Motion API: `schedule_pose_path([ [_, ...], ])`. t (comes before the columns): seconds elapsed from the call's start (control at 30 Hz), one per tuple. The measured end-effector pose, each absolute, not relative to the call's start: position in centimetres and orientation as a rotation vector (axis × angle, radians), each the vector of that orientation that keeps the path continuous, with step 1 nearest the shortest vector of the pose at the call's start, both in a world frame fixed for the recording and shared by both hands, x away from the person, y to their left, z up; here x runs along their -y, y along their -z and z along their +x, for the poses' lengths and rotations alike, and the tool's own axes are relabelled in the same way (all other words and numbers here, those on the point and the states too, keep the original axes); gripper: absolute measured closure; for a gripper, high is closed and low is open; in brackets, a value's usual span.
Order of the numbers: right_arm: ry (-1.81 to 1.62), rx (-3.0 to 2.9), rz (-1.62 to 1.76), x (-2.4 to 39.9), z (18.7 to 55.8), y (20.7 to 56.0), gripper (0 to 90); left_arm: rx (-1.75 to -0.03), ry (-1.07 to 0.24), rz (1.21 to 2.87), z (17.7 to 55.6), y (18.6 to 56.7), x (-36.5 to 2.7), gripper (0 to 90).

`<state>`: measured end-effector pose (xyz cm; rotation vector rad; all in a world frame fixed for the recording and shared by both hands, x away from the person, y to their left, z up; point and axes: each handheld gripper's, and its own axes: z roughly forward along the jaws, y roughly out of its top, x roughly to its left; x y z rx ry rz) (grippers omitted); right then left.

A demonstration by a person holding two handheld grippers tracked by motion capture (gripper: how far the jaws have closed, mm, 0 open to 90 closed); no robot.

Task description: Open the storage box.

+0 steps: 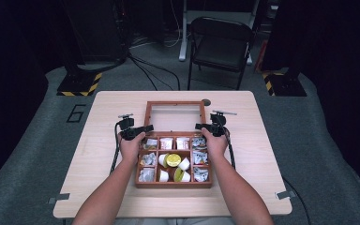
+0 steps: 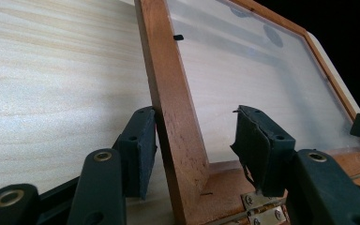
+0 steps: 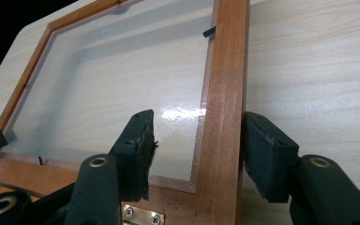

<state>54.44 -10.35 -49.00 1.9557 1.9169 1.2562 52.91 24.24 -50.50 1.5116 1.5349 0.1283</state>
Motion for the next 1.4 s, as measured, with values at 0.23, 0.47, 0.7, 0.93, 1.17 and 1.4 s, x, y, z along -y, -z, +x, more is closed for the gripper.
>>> schedule_pose_path([
  [0.23,-1.255,-1.915,1.949,10.30,54.46,48.98,45.4,-1.541,-0.118,1.501,52.95,50.53,-24.23,48.6],
  [0.47,-1.256,-1.918,1.968,10.35,54.52,49.03,45.3,-1.550,-0.107,1.496,53.07,50.60,-24.21,48.2],
  [0.7,-1.240,-1.927,1.981,10.38,54.67,49.14,44.8,-1.562,-0.086,1.493,53.26,50.75,-24.25,47.3],
  [0.93,-1.238,-1.926,2.029,10.40,54.77,49.23,44.9,-1.566,-0.073,1.504,53.30,50.81,-24.37,47.0],
  [1.17,-1.235,-1.920,2.048,10.39,54.77,49.23,44.9,-1.570,-0.062,1.504,53.34,50.86,-24.40,46.6],
  [1.4,-1.236,-1.924,2.048,10.50,54.87,49.37,44.9,-1.573,-0.063,1.492,53.38,50.96,-24.33,46.0],
])
